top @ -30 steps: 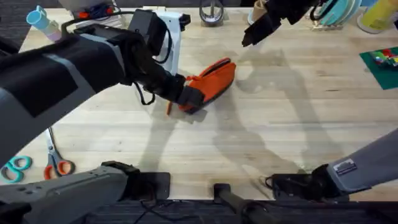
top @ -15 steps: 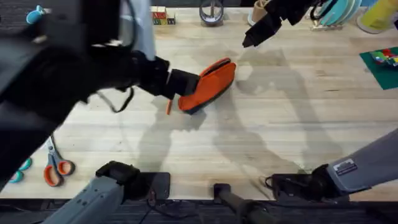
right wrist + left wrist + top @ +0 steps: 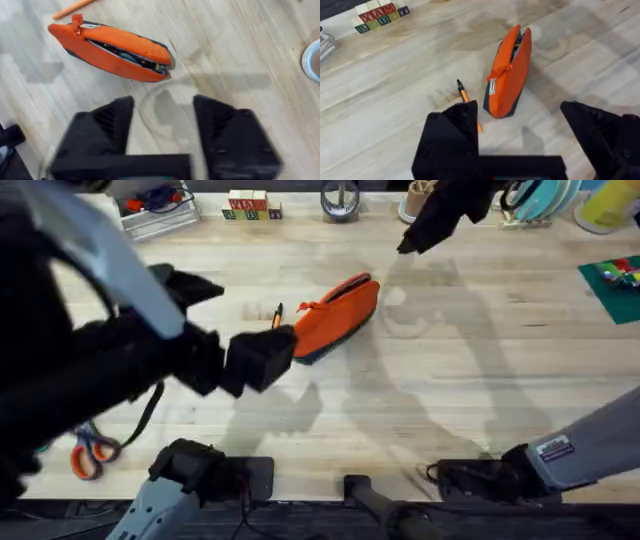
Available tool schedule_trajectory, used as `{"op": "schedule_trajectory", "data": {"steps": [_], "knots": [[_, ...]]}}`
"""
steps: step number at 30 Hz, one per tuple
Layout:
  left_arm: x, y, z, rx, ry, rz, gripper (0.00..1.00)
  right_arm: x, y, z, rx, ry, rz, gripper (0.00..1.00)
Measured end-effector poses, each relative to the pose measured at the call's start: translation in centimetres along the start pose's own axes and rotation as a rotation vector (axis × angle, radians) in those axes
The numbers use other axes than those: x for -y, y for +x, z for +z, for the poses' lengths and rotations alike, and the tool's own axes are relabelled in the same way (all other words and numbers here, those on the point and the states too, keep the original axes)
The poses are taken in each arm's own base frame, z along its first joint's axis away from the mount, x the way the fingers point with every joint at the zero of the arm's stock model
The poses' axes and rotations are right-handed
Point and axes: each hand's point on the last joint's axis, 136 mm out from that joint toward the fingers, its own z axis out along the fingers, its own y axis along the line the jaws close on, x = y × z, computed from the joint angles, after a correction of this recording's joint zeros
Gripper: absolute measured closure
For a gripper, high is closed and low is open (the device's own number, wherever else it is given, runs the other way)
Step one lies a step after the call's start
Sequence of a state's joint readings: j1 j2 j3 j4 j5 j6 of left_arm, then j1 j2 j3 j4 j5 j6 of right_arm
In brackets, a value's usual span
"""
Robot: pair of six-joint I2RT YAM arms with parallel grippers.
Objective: Unzip the bag, pick up the pens from the table one at a time and place them inside, then zip the bag closed.
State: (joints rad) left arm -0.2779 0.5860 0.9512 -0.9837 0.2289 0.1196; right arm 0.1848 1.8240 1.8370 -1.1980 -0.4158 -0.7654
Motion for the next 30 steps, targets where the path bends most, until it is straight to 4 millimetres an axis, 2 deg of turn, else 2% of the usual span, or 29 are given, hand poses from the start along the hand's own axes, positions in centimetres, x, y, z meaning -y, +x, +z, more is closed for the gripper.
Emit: {"op": "schedule_trajectory", "data": {"steps": [3,7,19,30], "knots": [[0.4,0.3,-1.0,0.019,0.004,0.004,0.006,0.0,0.0,0.0,-0.001,0.000,-0.024,0.706],[0.7,0.2,-2.0,0.061,0.003,0.014,0.006,0.0,0.0,0.0,-0.001,-0.001,-0.079,0.953],[0.8,0.1,-2.4,0.077,0.001,0.018,0.006,-0.1,-0.1,0.1,0.009,-0.008,-0.406,0.971],[0.8,0.1,-2.4,0.077,0.002,0.018,0.005,-0.1,0.1,2.5,0.037,-0.088,-0.634,0.971]]}}
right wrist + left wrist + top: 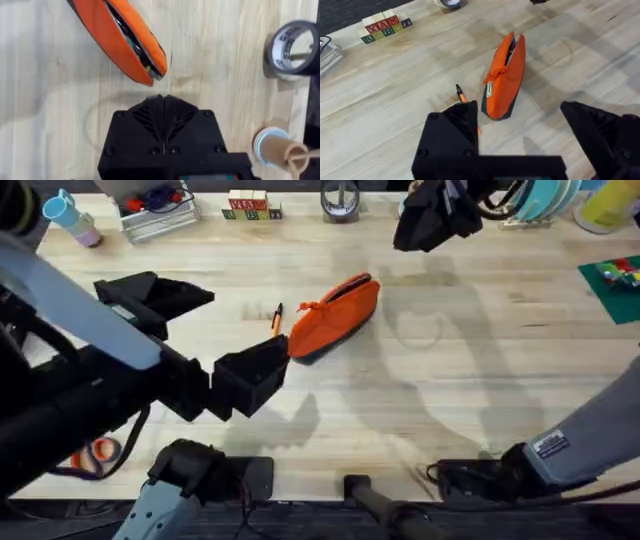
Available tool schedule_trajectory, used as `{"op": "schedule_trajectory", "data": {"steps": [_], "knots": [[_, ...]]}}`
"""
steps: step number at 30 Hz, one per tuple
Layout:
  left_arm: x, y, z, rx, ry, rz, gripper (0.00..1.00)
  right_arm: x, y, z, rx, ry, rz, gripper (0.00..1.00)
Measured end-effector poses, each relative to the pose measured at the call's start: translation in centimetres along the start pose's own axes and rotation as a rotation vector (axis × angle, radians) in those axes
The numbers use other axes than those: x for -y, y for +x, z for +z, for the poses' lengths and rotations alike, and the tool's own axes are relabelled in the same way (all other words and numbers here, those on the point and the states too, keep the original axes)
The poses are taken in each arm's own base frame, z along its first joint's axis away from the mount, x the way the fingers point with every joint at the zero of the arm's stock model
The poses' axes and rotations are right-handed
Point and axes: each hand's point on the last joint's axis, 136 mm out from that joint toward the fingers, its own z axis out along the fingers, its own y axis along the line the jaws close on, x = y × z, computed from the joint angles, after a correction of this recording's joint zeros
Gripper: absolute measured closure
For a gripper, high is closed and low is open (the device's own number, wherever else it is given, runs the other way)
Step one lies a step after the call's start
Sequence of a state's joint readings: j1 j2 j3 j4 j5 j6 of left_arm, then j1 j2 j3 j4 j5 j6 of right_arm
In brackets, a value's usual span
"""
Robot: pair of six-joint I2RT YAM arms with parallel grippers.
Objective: Unzip the bag, pick up the pens from the table one at a time and place them inside, then zip the bag closed.
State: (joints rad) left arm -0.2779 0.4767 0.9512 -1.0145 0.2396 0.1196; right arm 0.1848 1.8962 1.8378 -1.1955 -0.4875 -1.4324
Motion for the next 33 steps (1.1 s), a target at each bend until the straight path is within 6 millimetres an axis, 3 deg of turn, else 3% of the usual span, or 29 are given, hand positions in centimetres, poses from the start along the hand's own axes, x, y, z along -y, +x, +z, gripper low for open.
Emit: {"op": "schedule_trajectory", "data": {"steps": [17,33], "knots": [[0.0,0.0,0.0,0.000,0.000,0.000,0.006,0.2,0.5,5.1,0.138,-0.115,-0.087,0.971],[0.0,0.0,0.0,0.000,0.000,0.000,0.005,-1.9,-0.7,7.3,0.183,-0.230,-0.070,0.971]]}}
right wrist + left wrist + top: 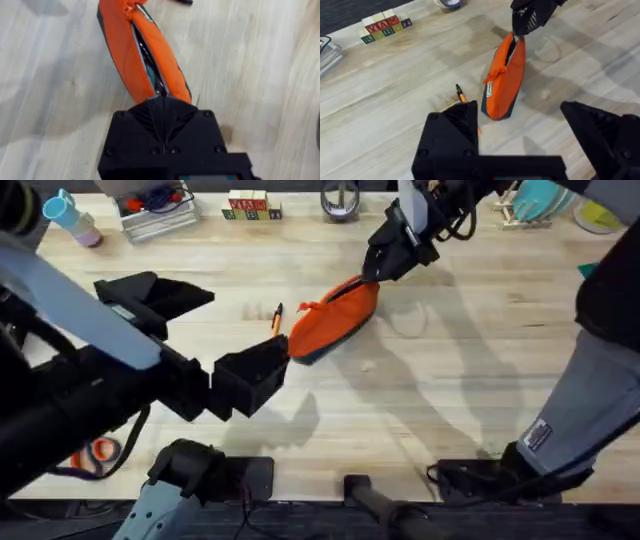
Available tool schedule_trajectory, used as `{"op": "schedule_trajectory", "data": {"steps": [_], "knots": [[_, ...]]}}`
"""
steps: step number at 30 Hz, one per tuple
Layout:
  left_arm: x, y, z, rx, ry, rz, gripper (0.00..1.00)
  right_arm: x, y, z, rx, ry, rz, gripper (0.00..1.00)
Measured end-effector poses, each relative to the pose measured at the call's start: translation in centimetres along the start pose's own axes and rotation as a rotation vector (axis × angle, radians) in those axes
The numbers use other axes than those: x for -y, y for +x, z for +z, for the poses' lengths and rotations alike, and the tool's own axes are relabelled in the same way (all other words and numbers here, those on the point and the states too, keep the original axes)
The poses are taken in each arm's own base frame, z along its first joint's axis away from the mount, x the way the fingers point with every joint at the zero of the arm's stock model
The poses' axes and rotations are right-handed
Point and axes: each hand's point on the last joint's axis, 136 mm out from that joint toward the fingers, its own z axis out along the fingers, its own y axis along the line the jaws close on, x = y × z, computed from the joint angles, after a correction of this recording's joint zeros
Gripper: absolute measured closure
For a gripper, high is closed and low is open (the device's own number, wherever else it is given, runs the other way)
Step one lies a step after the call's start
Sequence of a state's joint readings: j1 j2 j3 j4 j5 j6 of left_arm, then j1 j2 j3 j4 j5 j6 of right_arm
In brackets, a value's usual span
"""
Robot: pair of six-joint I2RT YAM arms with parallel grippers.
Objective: Unzip the bag, pick up the pens from the table one at a time and place them inside, then zip the bag closed.
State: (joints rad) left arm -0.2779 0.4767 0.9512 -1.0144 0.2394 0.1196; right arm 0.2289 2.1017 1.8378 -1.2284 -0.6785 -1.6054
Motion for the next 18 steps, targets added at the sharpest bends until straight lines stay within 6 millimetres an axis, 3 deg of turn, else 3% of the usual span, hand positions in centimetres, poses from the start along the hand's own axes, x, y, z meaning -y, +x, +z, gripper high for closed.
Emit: {"op": "schedule_trajectory", "data": {"steps": [10,18], "knots": [[0.0,0.0,0.0,0.000,0.000,0.000,0.006,0.0,1.2,1.9,0.008,-0.048,0.033,0.971],[0.0,0.0,0.0,0.000,0.000,0.000,0.006,-0.1,0.7,2.9,0.003,-0.060,0.008,0.971]]}}
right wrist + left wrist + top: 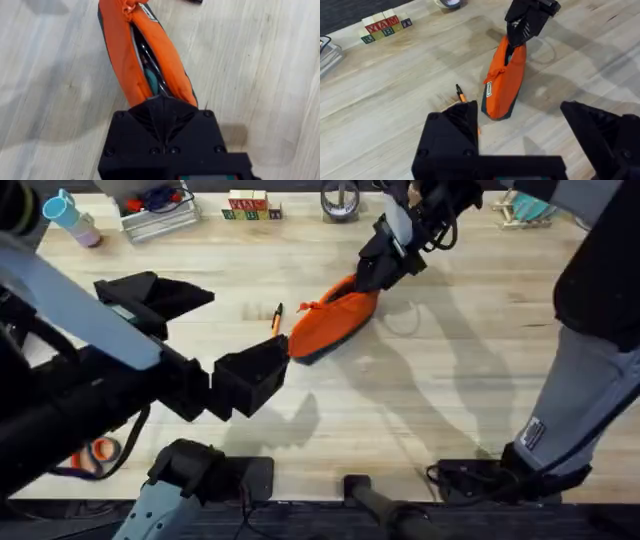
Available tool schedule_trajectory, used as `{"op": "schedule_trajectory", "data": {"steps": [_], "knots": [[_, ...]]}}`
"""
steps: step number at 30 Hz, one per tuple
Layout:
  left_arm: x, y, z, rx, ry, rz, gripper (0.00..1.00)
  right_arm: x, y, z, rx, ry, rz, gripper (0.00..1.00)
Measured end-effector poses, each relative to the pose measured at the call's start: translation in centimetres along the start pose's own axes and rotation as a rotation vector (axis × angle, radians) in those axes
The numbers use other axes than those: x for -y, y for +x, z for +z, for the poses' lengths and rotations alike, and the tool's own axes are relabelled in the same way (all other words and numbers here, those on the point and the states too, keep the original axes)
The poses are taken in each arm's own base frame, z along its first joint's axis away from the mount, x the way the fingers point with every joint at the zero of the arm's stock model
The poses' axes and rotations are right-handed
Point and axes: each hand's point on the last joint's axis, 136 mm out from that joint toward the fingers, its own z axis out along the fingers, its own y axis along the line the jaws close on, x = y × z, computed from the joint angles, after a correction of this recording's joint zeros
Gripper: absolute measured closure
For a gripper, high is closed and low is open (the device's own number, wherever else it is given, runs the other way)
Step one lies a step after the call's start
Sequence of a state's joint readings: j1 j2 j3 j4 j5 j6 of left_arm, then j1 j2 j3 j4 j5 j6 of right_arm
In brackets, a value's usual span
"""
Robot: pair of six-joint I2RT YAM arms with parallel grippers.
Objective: Unzip the bag, pick up the pens from the table one at a time and place them inside, then zip the bag closed.
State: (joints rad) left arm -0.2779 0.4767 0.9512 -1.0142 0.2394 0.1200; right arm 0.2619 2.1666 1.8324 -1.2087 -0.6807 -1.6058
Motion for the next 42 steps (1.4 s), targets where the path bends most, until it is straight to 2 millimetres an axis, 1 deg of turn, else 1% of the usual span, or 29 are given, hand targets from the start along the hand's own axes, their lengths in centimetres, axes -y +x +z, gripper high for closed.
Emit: {"op": "schedule_trajectory", "data": {"steps": [9,16,22,23,24,29,30,32,42], "knots": [[0.0,0.0,0.0,0.000,0.000,0.000,0.007,0.0,0.0,0.1,-0.001,0.001,-0.003,0.971],[0.0,0.0,0.0,0.000,0.000,0.000,0.006,0.1,0.6,0.9,0.002,-0.018,0.012,0.971],[0.0,0.0,0.0,0.000,0.000,0.000,0.006,0.1,0.7,1.0,0.002,-0.020,0.013,0.964],[0.0,0.0,0.0,0.000,0.000,0.000,0.006,0.1,0.7,1.0,0.002,-0.020,0.013,0.937],[0.0,0.0,0.0,0.000,0.000,0.000,0.006,0.1,0.7,1.0,0.001,-0.020,0.014,0.837],[0.0,0.0,0.0,0.000,0.000,0.000,0.006,-0.1,0.5,1.1,0.004,-0.025,-0.005,0.121],[0.0,0.0,0.0,0.000,0.000,0.000,0.006,-0.1,0.4,1.2,0.004,-0.028,-0.009,0.033],[0.0,0.0,0.0,0.000,0.000,0.000,0.006,-0.1,0.4,1.3,0.003,-0.029,-0.010,0.009],[0.0,0.0,0.0,0.000,0.000,0.000,0.006,-0.2,0.3,1.3,0.009,-0.031,-0.005,0.006]]}}
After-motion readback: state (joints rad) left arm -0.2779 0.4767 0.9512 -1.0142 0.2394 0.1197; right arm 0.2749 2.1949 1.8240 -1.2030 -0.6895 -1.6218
